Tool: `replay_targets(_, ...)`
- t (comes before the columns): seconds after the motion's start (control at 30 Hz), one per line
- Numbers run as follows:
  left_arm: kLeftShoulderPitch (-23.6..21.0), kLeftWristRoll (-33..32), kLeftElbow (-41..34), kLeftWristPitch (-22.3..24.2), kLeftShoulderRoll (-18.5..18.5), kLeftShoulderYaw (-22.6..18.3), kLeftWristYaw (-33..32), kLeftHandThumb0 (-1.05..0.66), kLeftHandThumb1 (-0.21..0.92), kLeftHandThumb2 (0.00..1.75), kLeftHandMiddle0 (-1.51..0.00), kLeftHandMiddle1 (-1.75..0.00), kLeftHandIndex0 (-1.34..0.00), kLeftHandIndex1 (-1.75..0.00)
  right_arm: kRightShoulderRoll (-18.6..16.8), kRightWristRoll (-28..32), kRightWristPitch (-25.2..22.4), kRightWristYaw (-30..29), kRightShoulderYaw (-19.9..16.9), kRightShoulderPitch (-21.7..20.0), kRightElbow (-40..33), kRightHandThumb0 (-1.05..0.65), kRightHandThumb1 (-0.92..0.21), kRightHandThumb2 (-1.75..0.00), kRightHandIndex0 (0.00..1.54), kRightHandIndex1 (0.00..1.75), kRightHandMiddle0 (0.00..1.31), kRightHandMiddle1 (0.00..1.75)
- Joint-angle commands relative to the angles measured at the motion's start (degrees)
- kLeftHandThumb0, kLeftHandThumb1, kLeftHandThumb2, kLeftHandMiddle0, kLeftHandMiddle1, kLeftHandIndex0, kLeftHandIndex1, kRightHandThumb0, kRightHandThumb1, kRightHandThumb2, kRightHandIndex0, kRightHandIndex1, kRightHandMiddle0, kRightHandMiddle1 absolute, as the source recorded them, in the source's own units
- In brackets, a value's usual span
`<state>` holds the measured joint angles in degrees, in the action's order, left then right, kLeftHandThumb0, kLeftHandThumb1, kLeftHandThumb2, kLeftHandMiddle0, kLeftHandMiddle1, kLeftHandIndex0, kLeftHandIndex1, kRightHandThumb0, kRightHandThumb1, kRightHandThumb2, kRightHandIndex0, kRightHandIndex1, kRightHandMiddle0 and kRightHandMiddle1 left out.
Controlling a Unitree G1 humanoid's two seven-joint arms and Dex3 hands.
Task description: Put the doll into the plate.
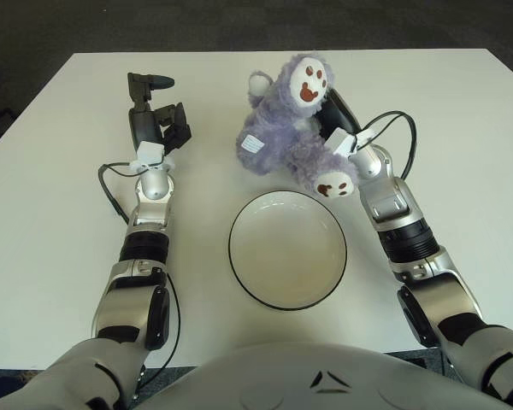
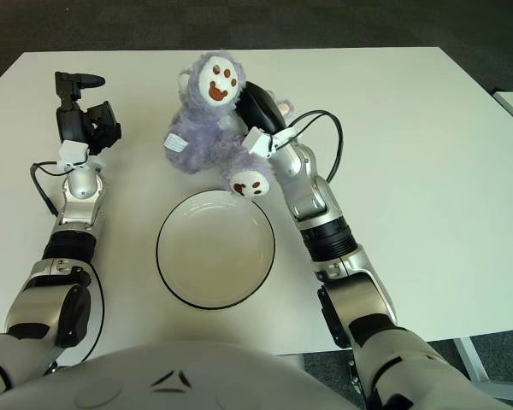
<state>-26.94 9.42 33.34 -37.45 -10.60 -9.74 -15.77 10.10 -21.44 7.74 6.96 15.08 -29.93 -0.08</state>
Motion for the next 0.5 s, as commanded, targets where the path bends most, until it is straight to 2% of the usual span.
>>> replay_targets(0.0, -1.37, -0.43, 1.74, 1.21, -1.36, 0.16, 0.81, -0.35, 0.92, 0.53, -1.28, -1.75, -0.19, -1.75, 0.35, 0.73, 0.35, 0.37, -1.00, 1.22, -3.51, 0.00, 0.06, -1.67, 0.94, 1.55, 0.70, 1.73)
replay_targets(0.23, -1.80, -0.06, 3.12, 0.90, -1.85, 0.42, 0.71, -0.35, 0.92, 0.53, -1.27, -1.75, -0.19, -1.75, 0.19, 2.08, -0.58, 1.99, -1.25, 3.29, -6.35, 0.00, 0.04, -1.63, 0.94, 1.50, 0.68, 1.75)
replay_targets(0.47, -2.17, 0.59, 4.17, 0.18, -2.24, 0.81, 0.02, -0.35, 0.92, 0.53, -1.27, -1.75, -0.19, -1.75, 0.07, 3.59, -0.72, 3.06, -1.50, 5.62, -8.73, 0.00, 0.02, -1.64, 0.90, 1.61, 0.65, 1.73)
